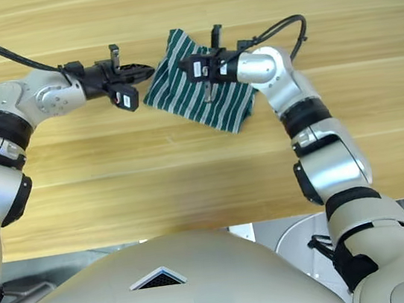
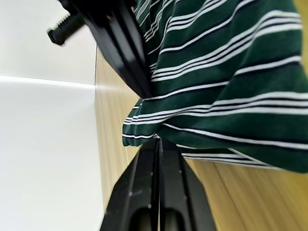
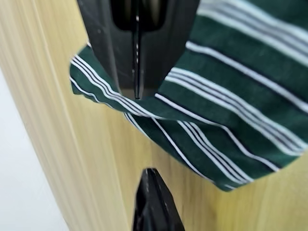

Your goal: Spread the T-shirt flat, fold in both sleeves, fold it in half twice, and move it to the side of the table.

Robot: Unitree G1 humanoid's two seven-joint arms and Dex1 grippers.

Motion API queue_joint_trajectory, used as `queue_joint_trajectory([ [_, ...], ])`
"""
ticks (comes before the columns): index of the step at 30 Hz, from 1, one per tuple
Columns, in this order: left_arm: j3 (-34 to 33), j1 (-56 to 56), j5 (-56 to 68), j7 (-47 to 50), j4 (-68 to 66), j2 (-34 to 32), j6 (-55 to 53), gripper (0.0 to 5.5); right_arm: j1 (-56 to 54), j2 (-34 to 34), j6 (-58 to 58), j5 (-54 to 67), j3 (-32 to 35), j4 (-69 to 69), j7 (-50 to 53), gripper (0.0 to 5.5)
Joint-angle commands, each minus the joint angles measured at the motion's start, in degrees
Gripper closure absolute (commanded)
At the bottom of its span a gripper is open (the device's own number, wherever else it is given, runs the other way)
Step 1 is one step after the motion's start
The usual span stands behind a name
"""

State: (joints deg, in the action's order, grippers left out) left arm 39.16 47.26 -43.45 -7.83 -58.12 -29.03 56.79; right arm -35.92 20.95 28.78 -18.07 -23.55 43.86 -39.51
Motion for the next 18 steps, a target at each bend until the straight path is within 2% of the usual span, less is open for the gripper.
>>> queue_joint_trajectory([
  [1, -0.21, 1.08, -0.64, -0.11, -0.61, 1.34, -1.05, 5.5, -3.58, -3.61, 0.17, -3.23, -2.27, 6.79, 2.24, 5.47],
  [10, 0.42, 0.44, -1.95, 0.98, -1.91, 3.02, -2.28, 5.5, -8.5, -2.7, -3.13, -9.09, -3.01, 24.85, 14.65, 5.47],
  [18, 0.55, -0.4, -2.28, 2.25, -2.66, 3.6, -2.57, 5.5, -6.3, 2.01, -7.51, -4.3, 4.22, 30.78, 20.33, 5.47],
])
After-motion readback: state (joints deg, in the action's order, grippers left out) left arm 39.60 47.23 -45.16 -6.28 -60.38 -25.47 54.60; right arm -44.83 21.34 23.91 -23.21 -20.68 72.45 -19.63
